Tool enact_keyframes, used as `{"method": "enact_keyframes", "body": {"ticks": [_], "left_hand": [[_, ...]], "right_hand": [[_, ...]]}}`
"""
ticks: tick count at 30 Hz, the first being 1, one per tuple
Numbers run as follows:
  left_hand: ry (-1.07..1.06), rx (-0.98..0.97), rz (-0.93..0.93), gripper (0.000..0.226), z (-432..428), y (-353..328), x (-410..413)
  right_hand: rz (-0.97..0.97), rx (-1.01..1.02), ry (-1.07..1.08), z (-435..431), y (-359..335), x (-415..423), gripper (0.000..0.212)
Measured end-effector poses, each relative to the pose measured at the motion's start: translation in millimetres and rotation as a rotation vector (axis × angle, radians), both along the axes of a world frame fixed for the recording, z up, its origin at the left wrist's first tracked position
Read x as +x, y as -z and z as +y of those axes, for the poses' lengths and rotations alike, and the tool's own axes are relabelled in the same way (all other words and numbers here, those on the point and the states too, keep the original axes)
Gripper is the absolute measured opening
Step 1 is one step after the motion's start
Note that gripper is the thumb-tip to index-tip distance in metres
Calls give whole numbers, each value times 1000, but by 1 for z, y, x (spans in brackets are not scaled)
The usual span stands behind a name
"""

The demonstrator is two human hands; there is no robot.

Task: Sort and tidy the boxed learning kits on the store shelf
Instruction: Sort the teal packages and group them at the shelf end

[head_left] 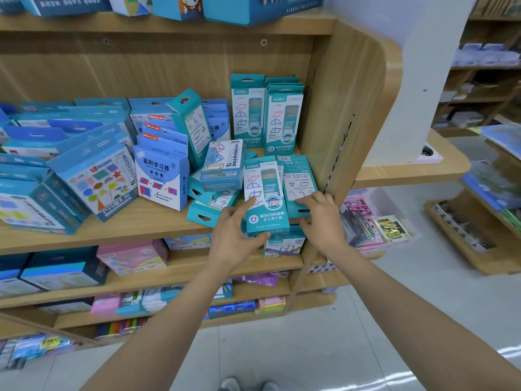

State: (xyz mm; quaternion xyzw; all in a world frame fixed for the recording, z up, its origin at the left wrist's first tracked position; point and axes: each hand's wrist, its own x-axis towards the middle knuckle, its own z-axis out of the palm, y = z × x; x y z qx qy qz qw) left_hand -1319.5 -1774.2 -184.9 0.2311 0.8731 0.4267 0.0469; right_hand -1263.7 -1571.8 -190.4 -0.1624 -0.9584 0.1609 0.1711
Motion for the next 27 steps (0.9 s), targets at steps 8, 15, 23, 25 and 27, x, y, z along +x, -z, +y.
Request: {"method": "enact_keyframes", "body": {"ticks": [8, 15, 23, 25, 27], "left_hand": [[-33, 72, 57, 67, 3, 5, 9], [-58, 109, 37, 66, 8, 8, 11], [-54, 98, 39, 65, 7, 8, 9], [-43, 76, 51, 65, 7, 9, 8], [-37, 43, 67, 65, 8, 10, 5]], "right_hand": [[63, -92, -51, 0, 10, 15, 47], [8, -186, -16, -5, 19, 27, 63], [233, -144, -12, -4, 27, 50, 39], [341, -218, 16, 1, 22, 60, 35], [428, -314, 50, 5, 10, 68, 36]]}}
